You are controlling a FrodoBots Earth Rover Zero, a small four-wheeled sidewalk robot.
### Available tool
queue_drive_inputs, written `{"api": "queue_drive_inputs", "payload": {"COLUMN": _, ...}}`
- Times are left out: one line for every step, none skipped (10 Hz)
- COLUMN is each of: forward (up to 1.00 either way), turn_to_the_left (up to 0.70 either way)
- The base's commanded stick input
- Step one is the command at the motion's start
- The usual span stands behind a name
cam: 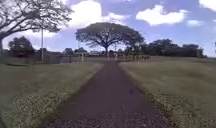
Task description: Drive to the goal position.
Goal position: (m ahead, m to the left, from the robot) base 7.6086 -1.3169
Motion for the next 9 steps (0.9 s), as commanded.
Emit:
{"api": "queue_drive_inputs", "payload": {"forward": 0.5, "turn_to_the_left": 0.0}}
{"api": "queue_drive_inputs", "payload": {"forward": 0.5, "turn_to_the_left": 0.0}}
{"api": "queue_drive_inputs", "payload": {"forward": 0.5, "turn_to_the_left": 0.0}}
{"api": "queue_drive_inputs", "payload": {"forward": 0.5, "turn_to_the_left": 0.0}}
{"api": "queue_drive_inputs", "payload": {"forward": 0.5, "turn_to_the_left": 0.0}}
{"api": "queue_drive_inputs", "payload": {"forward": 0.5, "turn_to_the_left": 0.0}}
{"api": "queue_drive_inputs", "payload": {"forward": 0.5, "turn_to_the_left": 0.0}}
{"api": "queue_drive_inputs", "payload": {"forward": 0.5, "turn_to_the_left": 0.0}}
{"api": "queue_drive_inputs", "payload": {"forward": 0.5, "turn_to_the_left": 0.0}}
